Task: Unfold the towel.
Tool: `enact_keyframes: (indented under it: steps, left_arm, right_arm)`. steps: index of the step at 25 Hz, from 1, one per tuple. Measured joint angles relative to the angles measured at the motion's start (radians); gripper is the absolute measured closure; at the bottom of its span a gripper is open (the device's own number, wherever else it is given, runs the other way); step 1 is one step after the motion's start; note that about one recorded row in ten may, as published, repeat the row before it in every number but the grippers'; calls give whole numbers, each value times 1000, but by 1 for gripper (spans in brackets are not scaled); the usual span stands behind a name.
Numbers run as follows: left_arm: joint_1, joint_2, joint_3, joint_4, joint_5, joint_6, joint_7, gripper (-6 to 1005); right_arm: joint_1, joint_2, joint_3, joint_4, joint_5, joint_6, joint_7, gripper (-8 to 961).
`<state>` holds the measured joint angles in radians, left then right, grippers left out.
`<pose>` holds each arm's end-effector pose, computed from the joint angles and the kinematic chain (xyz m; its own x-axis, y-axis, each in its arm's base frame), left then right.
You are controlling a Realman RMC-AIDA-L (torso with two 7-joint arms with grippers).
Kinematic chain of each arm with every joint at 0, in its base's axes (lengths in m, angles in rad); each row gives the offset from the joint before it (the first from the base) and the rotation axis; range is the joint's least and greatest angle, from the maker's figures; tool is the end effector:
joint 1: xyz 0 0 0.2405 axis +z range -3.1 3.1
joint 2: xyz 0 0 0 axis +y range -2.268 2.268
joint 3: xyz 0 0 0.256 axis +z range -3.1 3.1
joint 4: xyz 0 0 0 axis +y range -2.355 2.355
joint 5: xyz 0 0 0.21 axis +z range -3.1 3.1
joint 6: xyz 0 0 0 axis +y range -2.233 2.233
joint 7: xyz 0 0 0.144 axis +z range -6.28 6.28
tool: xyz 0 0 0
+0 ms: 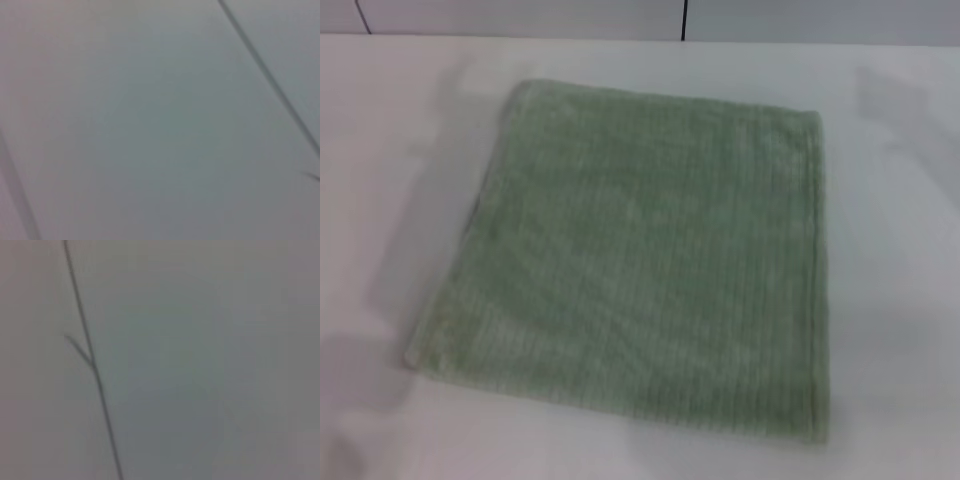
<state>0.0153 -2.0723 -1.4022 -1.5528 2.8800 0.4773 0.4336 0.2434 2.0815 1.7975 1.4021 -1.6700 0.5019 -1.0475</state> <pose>-0.1597 0.3347 0.1101 0.8521 -0.4153 0.3184 0.3628 0.0303 -0.9314 0.1923 0.3954 0.0906 0.5905 -0.1628 -0.7904 -0.7837 -0.3494 -0.5135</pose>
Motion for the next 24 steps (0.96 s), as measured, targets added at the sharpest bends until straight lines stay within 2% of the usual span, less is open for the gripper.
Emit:
enact_keyframes:
  steps: [2, 3, 4, 5, 7, 8, 9, 10, 14, 16, 24]
  left_arm:
    - [7, 0, 18, 116, -28, 188, -5, 139]
    - [4, 1, 28, 193, -63, 313, -13, 139]
    - [4, 1, 28, 193, -63, 313, -13, 139]
    - [-16, 3, 45, 349, -149, 510, -35, 139]
    - [-40, 2, 52, 479, -208, 625, -46, 139]
    - [-48, 2, 54, 518, -219, 640, -54, 139]
    - [-48, 2, 54, 518, -219, 640, -54, 139]
    - [-62, 2, 60, 596, -242, 648, -94, 139]
    - [-77, 1, 59, 663, -253, 638, -155, 139]
    - [-111, 1, 55, 763, -264, 642, -204, 139]
    - [-135, 2, 54, 837, -282, 630, -222, 139]
  right_arm:
    - [-66, 0, -6, -29, 231, -8, -231, 954]
    - [-120, 1, -6, -80, 460, 14, -470, 954]
    - [-137, 1, -3, -109, 545, 36, -564, 954]
    - [-137, 1, -3, -109, 545, 36, -564, 954]
    - [-157, 2, 13, -206, 723, 120, -783, 954]
    - [-161, 3, 22, -263, 806, 167, -898, 955]
    - [-156, 5, 26, -396, 996, 297, -1163, 955]
    - [-156, 5, 26, -396, 996, 297, -1163, 955]
    - [-108, 11, 14, -689, 1316, 543, -1649, 954]
    - [-98, 11, 15, -720, 1336, 559, -1693, 954]
    - [-92, 11, 11, -751, 1344, 582, -1673, 954]
